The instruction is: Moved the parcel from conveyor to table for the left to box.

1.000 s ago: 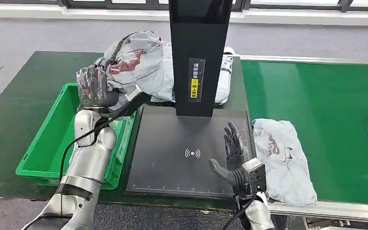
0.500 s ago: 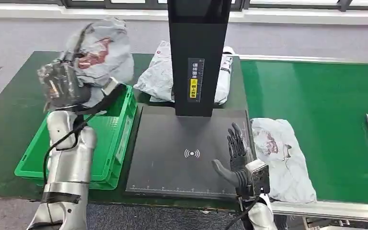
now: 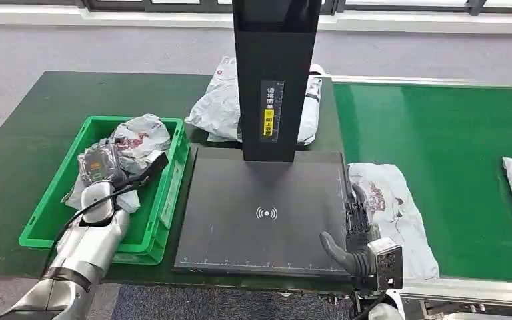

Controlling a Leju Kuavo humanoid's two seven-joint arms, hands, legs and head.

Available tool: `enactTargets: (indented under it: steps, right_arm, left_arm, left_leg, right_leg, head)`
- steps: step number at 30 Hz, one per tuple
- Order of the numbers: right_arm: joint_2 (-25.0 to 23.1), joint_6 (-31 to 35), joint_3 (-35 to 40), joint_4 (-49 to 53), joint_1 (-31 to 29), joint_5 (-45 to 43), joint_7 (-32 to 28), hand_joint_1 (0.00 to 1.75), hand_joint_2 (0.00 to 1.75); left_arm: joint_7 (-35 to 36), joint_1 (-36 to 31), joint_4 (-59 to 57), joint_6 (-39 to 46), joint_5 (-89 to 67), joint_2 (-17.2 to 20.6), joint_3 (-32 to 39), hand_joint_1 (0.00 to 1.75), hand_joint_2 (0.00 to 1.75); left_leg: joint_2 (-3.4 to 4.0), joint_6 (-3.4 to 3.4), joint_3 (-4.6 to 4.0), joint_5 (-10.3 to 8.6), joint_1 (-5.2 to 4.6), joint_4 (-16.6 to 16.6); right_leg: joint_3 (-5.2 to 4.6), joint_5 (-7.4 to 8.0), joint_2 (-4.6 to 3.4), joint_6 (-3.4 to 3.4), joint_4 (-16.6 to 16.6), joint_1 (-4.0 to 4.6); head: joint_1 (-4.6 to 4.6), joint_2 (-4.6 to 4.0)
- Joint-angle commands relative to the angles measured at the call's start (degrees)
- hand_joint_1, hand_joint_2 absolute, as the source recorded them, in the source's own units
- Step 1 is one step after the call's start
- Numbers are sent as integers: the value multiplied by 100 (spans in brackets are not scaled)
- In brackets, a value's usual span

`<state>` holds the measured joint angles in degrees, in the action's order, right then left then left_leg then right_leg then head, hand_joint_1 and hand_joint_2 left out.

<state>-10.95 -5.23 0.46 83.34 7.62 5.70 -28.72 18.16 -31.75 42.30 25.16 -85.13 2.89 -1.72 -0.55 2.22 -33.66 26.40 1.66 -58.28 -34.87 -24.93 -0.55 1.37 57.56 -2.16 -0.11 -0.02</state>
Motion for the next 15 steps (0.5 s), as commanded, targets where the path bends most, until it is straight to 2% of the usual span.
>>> enactTargets:
  steps: [1,4,10,12,14,15]
  right_arm:
    - [-73,-104,-223,-229,-182,16,36,0,175]
    - [-92,-130,-201,-251,-262,38,79,0,175]
    - [-99,-130,-185,-323,-266,40,83,0,175]
    - [-100,-113,-174,-375,-266,38,67,0,175]
    - [-59,-95,-123,-517,-338,30,48,0,175]
    - [-58,-87,-115,-539,-356,25,41,0,175]
  left_arm:
    - [-1191,1339,1959,208,882,-343,977,0,175]
    - [-1749,1448,2286,442,1841,-380,988,0,175]
    - [-2364,1488,2536,872,2887,-364,1165,0,175]
    - [-2858,1461,2668,953,3756,-394,1282,0,175]
    - [-3333,1330,2657,1285,4356,-397,1448,0,175]
    - [-3348,1304,2627,1279,4383,-365,1455,0,175]
  left_leg:
    - [25,-14,30,11,-3,17]
    - [15,-8,10,10,3,5]
    - [14,-10,11,7,3,10]
    - [25,-19,29,6,1,25]
    - [16,-10,10,8,5,9]
    - [17,-13,18,8,4,14]
  right_leg:
    - [17,-8,-12,-24,-10,4]
    - [1,-13,-8,-17,-5,9]
    - [4,-12,-3,-21,-6,8]
    - [18,-9,-7,-34,-17,11]
    - [7,-11,-2,-24,-6,12]
    - [12,-12,-2,-28,-9,12]
  head:
    - [2,2]
    - [2,2]
    - [2,2]
    - [2,2]
    - [0,0]
    - [2,2]
